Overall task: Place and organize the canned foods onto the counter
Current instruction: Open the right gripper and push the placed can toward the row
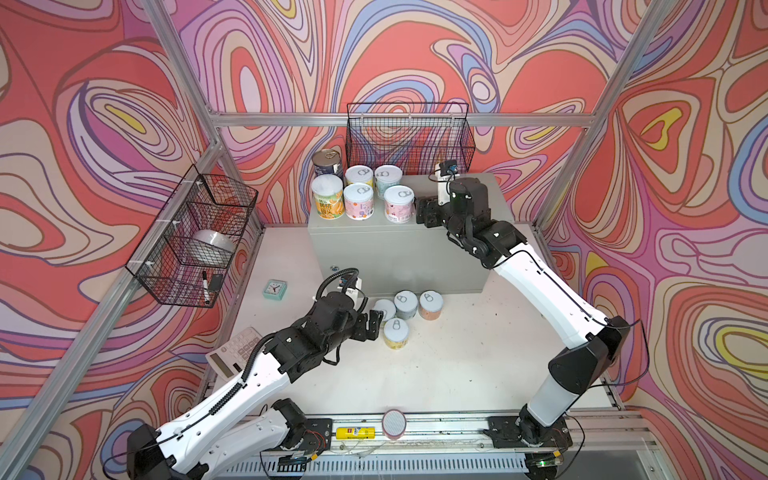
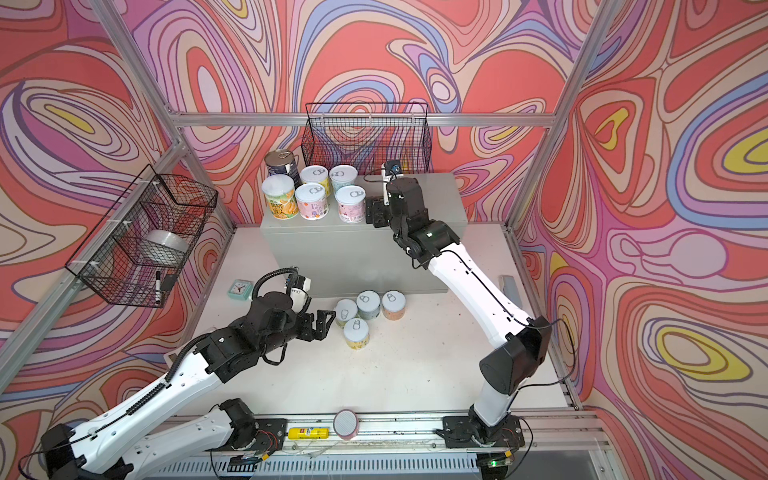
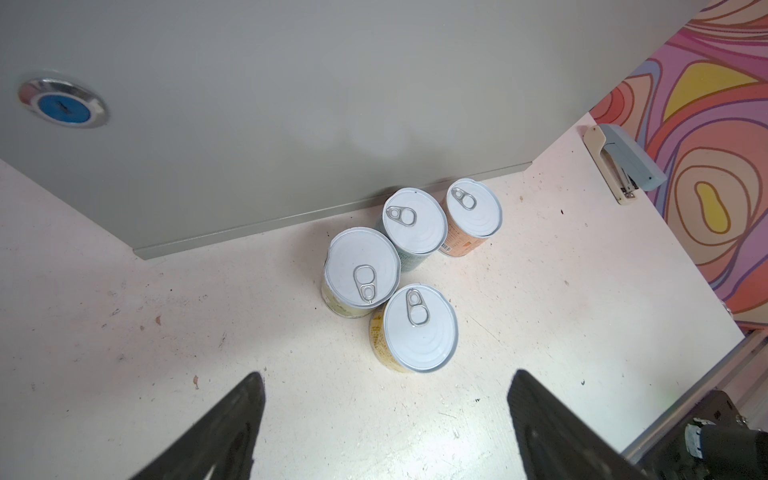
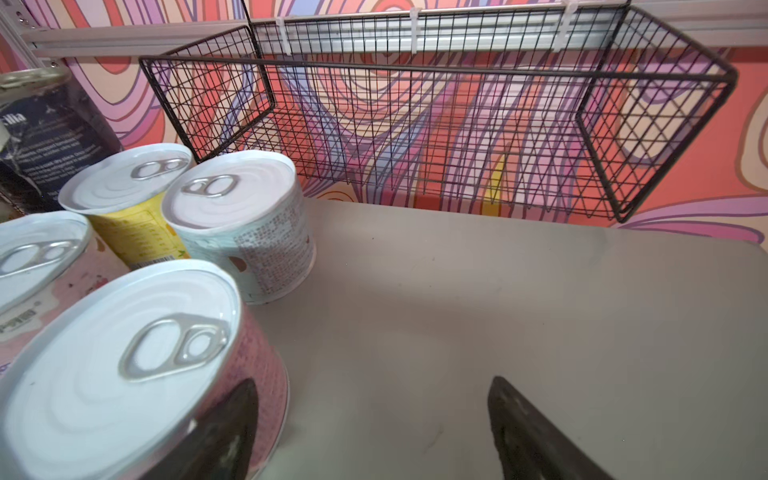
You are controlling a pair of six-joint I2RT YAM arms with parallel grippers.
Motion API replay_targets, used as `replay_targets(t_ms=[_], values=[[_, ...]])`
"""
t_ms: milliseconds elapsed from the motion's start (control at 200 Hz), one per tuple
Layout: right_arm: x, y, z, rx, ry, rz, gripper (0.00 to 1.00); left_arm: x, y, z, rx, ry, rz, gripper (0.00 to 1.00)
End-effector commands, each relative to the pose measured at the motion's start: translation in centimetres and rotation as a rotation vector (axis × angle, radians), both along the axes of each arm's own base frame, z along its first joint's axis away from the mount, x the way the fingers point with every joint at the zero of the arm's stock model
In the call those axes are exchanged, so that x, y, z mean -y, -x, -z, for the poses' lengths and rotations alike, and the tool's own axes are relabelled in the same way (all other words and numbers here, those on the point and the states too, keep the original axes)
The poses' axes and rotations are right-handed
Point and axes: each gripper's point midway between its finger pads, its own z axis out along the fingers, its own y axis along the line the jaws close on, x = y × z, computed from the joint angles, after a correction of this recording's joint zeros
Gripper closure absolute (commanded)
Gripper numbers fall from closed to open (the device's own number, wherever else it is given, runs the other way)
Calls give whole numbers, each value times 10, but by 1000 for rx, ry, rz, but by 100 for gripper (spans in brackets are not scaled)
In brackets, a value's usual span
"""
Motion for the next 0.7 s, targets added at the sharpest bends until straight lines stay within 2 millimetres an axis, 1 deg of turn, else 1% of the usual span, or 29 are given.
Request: replay_targets(t_ms=[0, 290, 391, 501, 551, 611, 691], values=[[-13, -4, 9, -19, -32, -40, 11, -3, -2, 7, -7, -18, -15, 7], [-26, -4, 13, -32, -50, -75, 11, 0, -6, 11, -14, -26, -14, 7], [-26, -5, 14, -29, -47, -77, 11, 0, -6, 12, -15, -32, -15, 7], [-35, -1, 12, -27, -51, -120, 11, -1, -8, 12, -11, -37, -16, 6], [-32, -2, 13, -29, -50, -96, 11, -1, -9, 12, -9, -38, -15, 6], [-22, -4, 12, -25, -40, -45, 11, -1, -9, 12, -12, -37, -15, 6], [-11, 0, 8, -6, -18, -9, 11, -1, -9, 14, -14, -32, -17, 6]])
